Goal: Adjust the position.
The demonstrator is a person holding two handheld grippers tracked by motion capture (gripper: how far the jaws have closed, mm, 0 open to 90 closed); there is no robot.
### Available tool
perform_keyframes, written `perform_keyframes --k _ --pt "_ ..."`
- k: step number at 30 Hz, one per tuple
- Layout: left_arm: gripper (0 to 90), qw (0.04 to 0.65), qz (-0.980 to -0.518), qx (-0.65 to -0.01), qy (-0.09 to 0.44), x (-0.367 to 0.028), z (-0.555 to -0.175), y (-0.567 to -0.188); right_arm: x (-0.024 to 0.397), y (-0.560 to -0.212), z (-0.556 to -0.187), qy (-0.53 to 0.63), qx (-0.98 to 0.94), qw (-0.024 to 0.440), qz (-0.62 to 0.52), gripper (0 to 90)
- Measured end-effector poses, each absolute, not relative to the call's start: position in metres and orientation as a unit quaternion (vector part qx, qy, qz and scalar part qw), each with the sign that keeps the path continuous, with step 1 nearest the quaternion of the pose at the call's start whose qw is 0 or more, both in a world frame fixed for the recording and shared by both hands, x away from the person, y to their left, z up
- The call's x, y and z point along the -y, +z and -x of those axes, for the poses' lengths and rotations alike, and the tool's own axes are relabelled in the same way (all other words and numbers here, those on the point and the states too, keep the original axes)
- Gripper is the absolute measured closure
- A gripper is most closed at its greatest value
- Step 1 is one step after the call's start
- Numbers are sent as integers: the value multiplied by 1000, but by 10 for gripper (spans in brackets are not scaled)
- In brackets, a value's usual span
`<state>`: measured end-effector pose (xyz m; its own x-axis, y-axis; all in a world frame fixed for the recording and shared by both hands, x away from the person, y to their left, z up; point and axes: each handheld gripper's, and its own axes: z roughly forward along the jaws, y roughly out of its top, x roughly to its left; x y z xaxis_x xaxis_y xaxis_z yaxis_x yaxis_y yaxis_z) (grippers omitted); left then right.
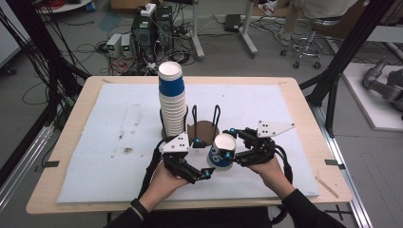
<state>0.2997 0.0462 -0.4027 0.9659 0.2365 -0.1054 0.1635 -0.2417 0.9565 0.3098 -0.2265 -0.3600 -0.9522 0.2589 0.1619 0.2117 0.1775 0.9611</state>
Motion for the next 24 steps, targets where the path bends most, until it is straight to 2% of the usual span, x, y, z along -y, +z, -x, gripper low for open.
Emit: perform_keyframes --k 18,24 --pt "77 603 -789 -118 7 -27 -306 -412 215 -362 -305 624 -769 -4 -140 312" --pt "128 601 -792 -107 11 -25 -304 -412 215 -362 -305 623 -769 -4 -141 312"
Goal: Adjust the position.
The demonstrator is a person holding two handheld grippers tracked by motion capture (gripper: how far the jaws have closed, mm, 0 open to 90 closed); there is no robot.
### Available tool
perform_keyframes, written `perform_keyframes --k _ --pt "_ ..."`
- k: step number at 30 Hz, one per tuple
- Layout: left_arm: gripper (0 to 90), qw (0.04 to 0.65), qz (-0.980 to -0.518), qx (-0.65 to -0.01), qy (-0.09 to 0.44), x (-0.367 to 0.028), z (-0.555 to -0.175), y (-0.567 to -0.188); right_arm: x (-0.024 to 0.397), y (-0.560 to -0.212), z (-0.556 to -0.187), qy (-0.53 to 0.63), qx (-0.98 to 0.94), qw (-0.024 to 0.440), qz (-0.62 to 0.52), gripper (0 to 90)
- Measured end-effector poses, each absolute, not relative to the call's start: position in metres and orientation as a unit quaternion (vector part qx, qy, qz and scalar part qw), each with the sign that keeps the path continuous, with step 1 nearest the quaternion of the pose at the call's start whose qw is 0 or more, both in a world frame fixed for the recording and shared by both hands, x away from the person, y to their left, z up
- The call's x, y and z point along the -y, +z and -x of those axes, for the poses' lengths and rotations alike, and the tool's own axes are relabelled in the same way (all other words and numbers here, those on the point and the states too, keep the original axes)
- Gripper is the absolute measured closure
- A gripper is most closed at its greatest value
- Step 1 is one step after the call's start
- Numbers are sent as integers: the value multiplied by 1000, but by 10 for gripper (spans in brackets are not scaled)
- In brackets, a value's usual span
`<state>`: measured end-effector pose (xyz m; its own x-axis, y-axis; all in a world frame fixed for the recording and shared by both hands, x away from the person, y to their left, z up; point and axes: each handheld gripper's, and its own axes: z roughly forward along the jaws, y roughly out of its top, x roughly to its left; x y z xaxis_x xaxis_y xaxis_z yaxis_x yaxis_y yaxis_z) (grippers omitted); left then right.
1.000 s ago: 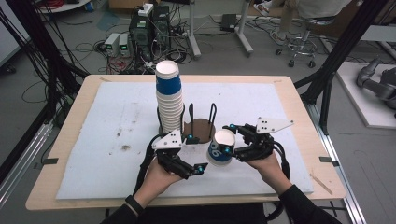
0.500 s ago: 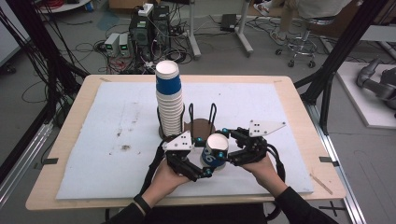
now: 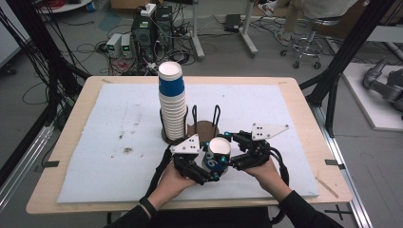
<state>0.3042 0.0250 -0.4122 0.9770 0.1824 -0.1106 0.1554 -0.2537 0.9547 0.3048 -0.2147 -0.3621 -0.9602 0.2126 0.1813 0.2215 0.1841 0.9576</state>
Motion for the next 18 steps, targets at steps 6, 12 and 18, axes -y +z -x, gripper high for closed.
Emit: perform_keyframes --k 6,12,18 --pt "159 603 -790 -107 13 -26 -304 -412 215 -361 -305 -624 769 -2 138 312" --pt "189 601 -792 -102 16 -25 -303 -412 213 -360 -305 -619 774 -6 133 313" --pt "211 591 -800 -96 21 -28 -304 -407 213 -359 -305 -618 775 -7 131 312"
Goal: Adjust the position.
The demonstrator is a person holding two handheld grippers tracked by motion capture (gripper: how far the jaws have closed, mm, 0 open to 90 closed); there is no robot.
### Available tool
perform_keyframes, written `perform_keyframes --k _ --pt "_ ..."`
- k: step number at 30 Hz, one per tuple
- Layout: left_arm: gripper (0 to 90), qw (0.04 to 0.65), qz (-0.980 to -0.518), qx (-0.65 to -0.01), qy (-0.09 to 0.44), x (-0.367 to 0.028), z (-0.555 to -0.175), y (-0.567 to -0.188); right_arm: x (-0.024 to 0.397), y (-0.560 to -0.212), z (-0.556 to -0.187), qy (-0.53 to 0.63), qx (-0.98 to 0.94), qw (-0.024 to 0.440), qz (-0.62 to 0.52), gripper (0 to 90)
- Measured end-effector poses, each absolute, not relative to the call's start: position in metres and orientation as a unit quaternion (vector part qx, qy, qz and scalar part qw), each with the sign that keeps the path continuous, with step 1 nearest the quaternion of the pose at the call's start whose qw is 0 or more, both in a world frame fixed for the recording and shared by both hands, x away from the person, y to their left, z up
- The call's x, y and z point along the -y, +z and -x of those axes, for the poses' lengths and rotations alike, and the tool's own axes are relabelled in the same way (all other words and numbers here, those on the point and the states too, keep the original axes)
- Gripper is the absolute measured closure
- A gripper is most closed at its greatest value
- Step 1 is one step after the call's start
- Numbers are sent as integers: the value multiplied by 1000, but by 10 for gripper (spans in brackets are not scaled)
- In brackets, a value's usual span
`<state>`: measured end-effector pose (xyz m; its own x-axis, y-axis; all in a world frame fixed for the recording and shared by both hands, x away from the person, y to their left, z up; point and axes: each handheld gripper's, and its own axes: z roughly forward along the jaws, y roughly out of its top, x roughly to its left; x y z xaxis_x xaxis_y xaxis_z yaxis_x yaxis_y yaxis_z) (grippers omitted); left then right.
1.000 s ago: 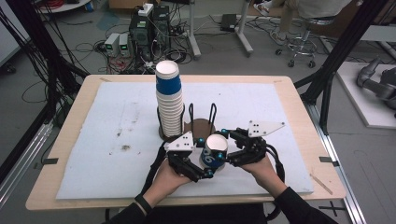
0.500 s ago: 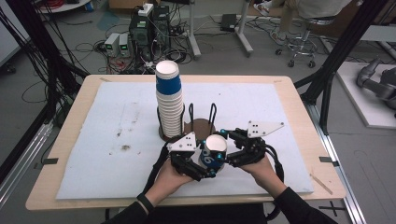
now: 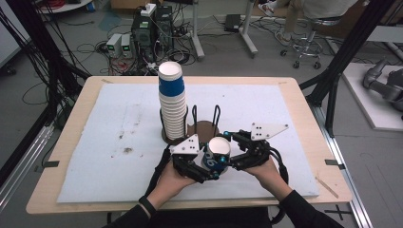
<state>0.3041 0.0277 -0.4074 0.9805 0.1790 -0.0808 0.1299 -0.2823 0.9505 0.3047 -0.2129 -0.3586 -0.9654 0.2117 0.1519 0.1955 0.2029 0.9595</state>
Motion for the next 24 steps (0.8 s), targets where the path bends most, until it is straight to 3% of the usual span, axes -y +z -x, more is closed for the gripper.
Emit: perform_keyframes --k 6,12,24 --pt "219 575 -813 -87 28 -30 -305 -398 214 -356 -305 618 -776 10 -127 300" --pt "226 555 -827 -83 34 -34 -307 -389 220 -346 -308 610 -781 1 -135 215" --pt "237 449 -889 -76 41 -29 -307 -379 213 -328 -305 490 -864 14 -117 202"
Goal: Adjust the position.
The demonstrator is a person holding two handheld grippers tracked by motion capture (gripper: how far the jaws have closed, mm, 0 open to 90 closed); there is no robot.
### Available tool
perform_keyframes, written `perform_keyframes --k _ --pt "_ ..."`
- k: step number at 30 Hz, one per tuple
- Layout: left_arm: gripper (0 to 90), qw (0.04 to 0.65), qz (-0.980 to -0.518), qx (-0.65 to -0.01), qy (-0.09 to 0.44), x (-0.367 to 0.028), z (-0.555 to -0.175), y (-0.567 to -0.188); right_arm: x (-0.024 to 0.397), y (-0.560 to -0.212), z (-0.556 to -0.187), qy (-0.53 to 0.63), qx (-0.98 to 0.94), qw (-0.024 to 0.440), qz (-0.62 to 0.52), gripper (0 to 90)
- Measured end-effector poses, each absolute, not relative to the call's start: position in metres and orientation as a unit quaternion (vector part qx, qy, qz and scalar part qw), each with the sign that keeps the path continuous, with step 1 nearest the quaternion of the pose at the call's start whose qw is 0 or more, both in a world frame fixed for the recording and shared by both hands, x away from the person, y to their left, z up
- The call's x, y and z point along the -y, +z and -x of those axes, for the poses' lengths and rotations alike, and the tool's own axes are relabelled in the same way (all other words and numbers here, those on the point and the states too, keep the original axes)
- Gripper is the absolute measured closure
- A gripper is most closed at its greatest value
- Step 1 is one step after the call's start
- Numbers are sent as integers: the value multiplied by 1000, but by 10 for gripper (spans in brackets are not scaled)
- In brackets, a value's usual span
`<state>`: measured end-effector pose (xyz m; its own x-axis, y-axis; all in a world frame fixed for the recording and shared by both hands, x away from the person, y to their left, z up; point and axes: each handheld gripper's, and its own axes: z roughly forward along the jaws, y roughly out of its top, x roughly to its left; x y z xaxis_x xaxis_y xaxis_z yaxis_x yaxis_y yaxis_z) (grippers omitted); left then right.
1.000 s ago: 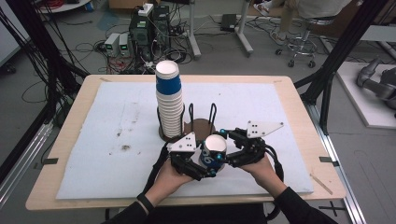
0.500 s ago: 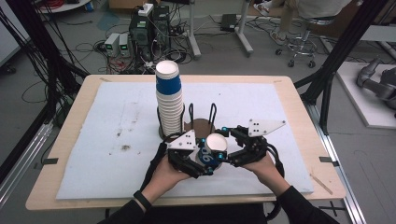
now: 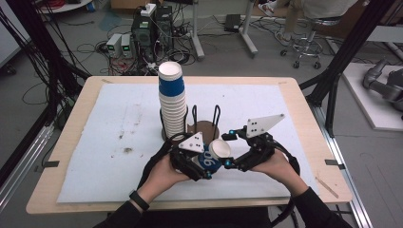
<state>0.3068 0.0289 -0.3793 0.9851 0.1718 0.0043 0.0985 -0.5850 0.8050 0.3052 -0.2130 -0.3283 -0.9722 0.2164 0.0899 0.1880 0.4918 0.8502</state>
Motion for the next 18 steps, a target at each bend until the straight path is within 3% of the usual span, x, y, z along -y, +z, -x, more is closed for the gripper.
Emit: perform_keyframes --k 7,10,18 --pt "238 423 -902 -68 46 -26 -305 -378 203 -338 -306 449 -886 18 -113 213" --pt "237 423 -902 -65 50 -26 -304 -377 202 -341 -307 447 -888 10 -105 299" --pt "120 506 -856 -75 72 -36 -303 -373 216 -340 -312 501 -857 3 -118 301"
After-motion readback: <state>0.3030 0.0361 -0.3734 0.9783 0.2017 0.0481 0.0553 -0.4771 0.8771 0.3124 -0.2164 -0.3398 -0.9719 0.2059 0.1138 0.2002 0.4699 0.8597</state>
